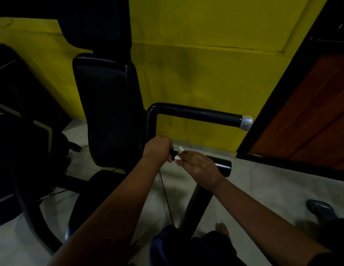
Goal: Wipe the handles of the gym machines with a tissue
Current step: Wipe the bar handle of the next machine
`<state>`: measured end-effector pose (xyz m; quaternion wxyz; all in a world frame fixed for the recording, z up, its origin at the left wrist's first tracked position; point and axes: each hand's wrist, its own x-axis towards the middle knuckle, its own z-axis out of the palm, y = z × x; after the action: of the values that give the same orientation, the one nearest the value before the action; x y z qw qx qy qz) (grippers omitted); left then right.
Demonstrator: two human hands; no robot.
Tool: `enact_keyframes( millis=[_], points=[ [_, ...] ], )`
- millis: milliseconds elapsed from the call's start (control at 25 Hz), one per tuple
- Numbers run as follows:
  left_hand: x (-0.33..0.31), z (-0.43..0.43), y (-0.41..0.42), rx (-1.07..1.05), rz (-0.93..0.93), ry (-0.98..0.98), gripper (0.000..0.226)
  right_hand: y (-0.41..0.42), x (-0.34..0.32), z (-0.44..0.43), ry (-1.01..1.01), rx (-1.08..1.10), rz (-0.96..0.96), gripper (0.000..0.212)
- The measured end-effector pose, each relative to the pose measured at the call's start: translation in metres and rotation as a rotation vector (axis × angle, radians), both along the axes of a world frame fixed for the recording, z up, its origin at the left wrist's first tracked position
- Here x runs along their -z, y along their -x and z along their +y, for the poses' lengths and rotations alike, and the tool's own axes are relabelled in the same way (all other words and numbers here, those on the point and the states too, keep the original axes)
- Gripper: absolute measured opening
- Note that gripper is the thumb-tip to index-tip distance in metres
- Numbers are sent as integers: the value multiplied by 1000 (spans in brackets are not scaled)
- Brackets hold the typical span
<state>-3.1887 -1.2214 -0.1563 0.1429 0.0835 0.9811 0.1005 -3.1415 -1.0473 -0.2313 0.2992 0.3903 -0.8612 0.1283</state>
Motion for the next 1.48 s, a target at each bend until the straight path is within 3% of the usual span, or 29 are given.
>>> enact_keyframes(
  millis=[200,400,680,800,960,1200,1360,1480],
  points=[
    [-1,0,0,-68,-25,-64,33,-21,-1,46,24,45,3,21],
    [-6,7,0,-148,-29,-53,27,1,-6,-14,197,107,-112,27],
    [-7,9,-1,-141,-79,-20,24,-7,-16,37,282,154,-308,25],
    [-10,12,-1,-164,-62,-25,26,9,-28,11,306,195,-465,18],
    [-15,15,0,-207,-68,-26,26,41,-38,-16,344,219,-827,12],
    [-13,8,-6,-244,-87,-140,30,41,-56,49,315,207,-1141,6],
    [-11,8,-8,-261,-67,-158,29,71,-50,17,290,218,-1268,11],
    [-13,10,-10,-274,-35,-99,23,83,-38,-15,448,191,-1444,6]
  ],
)
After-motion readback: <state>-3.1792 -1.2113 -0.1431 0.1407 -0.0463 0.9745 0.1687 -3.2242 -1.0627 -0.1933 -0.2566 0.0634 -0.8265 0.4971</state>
